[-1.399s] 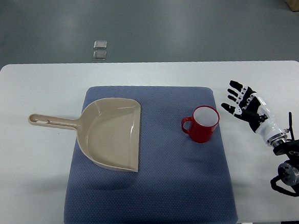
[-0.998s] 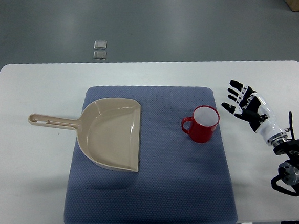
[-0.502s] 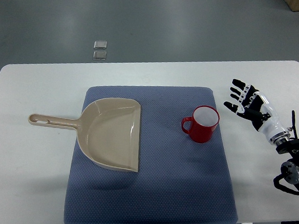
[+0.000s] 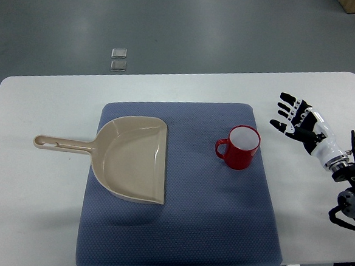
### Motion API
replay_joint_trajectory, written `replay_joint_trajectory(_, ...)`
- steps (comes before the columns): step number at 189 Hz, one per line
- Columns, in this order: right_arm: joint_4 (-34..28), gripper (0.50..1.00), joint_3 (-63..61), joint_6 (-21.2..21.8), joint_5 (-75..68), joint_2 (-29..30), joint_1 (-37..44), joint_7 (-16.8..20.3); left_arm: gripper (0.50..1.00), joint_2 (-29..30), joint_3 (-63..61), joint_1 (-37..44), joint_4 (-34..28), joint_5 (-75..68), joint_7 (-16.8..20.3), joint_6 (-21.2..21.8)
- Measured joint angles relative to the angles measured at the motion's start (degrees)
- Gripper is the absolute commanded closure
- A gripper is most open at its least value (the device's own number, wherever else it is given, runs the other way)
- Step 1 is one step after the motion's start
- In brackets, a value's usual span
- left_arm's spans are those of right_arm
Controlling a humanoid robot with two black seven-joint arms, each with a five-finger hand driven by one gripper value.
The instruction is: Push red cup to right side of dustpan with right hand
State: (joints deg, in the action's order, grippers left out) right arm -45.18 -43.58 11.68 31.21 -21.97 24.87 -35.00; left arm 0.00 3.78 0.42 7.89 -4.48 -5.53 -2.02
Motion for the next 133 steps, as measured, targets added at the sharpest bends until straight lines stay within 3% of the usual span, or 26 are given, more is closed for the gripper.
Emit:
replay_joint_trajectory(87, -0.1, 0.587, 1.0, 15.4, 1.5, -5.0, -1.0, 0.0, 0.5, 0.0, 0.0, 0.0, 0.0, 0.0, 0.0, 0.0)
replay_joint_trajectory(133, -0.2, 0.587, 1.1, 17.3, 9.1, -5.7, -1.9, 0.0, 0.5, 0.0, 0.0, 0.0, 0.0, 0.0, 0.0, 0.0)
